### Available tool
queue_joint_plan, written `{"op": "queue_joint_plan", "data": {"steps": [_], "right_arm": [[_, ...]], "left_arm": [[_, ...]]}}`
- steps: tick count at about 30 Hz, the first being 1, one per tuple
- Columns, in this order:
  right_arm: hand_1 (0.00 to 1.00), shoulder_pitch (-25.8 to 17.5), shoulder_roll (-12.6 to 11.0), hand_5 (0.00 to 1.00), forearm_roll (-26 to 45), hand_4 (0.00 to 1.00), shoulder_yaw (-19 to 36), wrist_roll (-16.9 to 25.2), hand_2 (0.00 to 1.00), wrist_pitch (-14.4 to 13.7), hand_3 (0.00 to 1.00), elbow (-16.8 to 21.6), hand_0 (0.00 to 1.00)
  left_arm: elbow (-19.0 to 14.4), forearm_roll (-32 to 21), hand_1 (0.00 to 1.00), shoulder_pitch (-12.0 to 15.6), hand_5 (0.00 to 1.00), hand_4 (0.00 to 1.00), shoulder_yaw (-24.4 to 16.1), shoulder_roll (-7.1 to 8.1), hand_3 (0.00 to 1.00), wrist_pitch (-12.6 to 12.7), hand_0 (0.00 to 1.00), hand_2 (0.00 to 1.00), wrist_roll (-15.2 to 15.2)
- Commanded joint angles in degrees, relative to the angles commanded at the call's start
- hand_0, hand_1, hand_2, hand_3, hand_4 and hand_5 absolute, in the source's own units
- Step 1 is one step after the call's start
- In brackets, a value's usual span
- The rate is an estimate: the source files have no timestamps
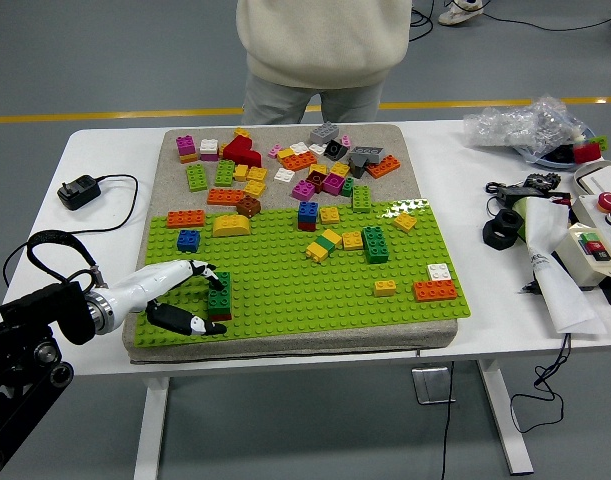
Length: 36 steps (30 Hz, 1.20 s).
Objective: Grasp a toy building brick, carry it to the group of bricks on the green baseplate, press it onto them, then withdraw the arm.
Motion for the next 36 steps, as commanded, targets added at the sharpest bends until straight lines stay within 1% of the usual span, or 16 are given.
{"op": "queue_joint_plan", "data": {"steps": [7, 15, 16, 17, 18, 20, 21, 22, 26, 27, 28, 30, 32, 33, 34, 36], "right_arm": [[0.69, 0.0, 0.0, 0.769, 0.0, 0.998, 0.0, 0.0, 0.741, 0.0, 0.764, 0.0, 0.771], [0.69, 0.2, 0.0, 0.769, 0.0, 0.998, 0.0, 0.0, 0.741, 0.0, 0.764, 0.0, 0.771], [0.69, 0.2, 0.0, 0.769, 0.0, 0.998, 0.0, 0.0, 0.741, 0.0, 0.763, 0.0, 0.771], [0.69, 0.2, 0.0, 0.769, 0.0, 0.998, 0.0, 0.0, 0.741, 0.0, 0.763, 0.0, 0.771], [0.69, 0.2, -0.1, 0.769, -0.1, 0.998, -0.1, -0.1, 0.741, 0.1, 0.763, 0.0, 0.771], [0.69, 0.2, -0.1, 0.769, -0.2, 0.998, -0.1, -0.1, 0.741, 0.1, 0.763, 0.0, 0.771], [0.69, 0.3, -0.1, 0.769, -0.3, 0.998, -0.1, -0.1, 0.741, 0.1, 0.763, 0.0, 0.771], [0.69, 0.3, -0.1, 0.769, -0.4, 0.998, -0.1, -0.1, 0.741, 0.1, 0.764, 0.0, 0.771], [0.69, 0.4, -0.1, 0.769, -0.5, 0.998, -0.2, -0.1, 0.741, 0.2, 0.764, 0.0, 0.771], [0.69, 0.4, -0.1, 0.769, -0.5, 0.998, -0.3, -0.1, 0.741, 0.2, 0.764, 0.0, 0.771], [0.69, 0.4, -0.1, 0.769, -0.6, 0.998, -0.3, -0.1, 0.741, 0.2, 0.764, 0.0, 0.772], [0.69, 0.5, -0.1, 0.769, -0.6, 0.998, -0.4, -0.1, 0.741, 0.2, 0.764, 0.0, 0.772], [0.69, 0.5, -0.1, 0.769, -0.7, 0.998, -0.4, -0.1, 0.741, 0.2, 0.764, 0.0, 0.772], [0.69, 0.7, -0.2, 0.769, -0.8, 0.998, -0.4, -0.1, 0.741, 0.2, 0.764, 0.0, 0.772], [0.689, 0.7, -0.2, 0.768, -0.8, 0.998, -0.4, -0.1, 0.741, 0.2, 0.764, 0.0, 0.771], [0.689, 0.8, -0.2, 0.768, -0.9, 0.998, -0.5, -0.2, 0.741, 0.2, 0.764, 0.0, 0.771]], "left_arm": [[-2.2, -2.1, 0.998, -0.2, 0.497, 0.998, -1.1, 0.38, 0.689, 0.4, 0.998, 0.925, -0.4], [-2.6, -2.8, 0.998, -1.8, 0.5, 0.998, -2.3, 0.85, 0.689, 2.2, 0.998, 0.904, -0.8], [-2.2, -2.7, 0.959, -2.5, 0.494, 0.998, -2.6, 0.92, 0.812, 2.8, 0.998, 0.829, -0.9], [-1.9, -2.5, 0.959, -2.9, 0.494, 0.998, -2.8, 0.96, 0.812, 3.2, 0.998, 0.829, -0.9], [-1.2, -1.8, 0.959, -4.6, 0.494, 0.998, -2.9, 1.02, 0.812, 5.2, 0.998, 0.829, -0.8], [-0.5, -1.3, 0.959, -6.0, 0.494, 0.998, -2.9, 1.03, 0.812, 7.0, 0.998, 0.829, -0.7], [0.5, -0.6, 0.959, -7.2, 0.494, 0.998, -2.8, 0.95, 0.812, 8.6, 0.998, 0.829, -0.5], [1.3, 0.0, 0.853, -8.2, 0.409, 0.998, -2.8, 0.88, 0.834, 9.8, 0.949, 0.731, -0.5], [5.6, 2.2, 0.853, -12.8, 0.409, 0.998, -1.8, 0.81, 0.834, 12.4, 0.949, 0.731, -1.3], [6.6, 2.4, 0.853, -13.6, 0.409, 0.998, -1.5, 0.85, 0.834, 12.5, 0.949, 0.731, -1.6], [8.3, 3.1, 0.8, -15.1, 0.29, 0.998, -0.6, 1.06, 0.82, 12.7, 0.841, 0.688, -2.4], [10.5, 3.4, 0.8, -16.7, 0.29, 0.998, 0.4, 1.35, 0.82, 12.8, 0.841, 0.688, -3.3], [11.2, 3.6, 0.8, -17.4, 0.29, 0.998, 0.9, 1.53, 0.82, 12.9, 0.841, 0.688, -3.7], [13.9, 4.3, 0.8, -19.7, 0.29, 0.998, 3.3, 2.22, 0.82, 12.9, 0.841, 0.688, -5.7], [15.7, 4.8, 0.77, -21.1, 0.124, 0.95, 4.8, 2.45, 0.791, 12.9, 0.792, 0.573, -6.7], [17.9, 5.2, 0.77, -22.6, 0.124, 0.95, 6.4, 2.62, 0.791, 12.8, 0.792, 0.573, -7.7]]}}
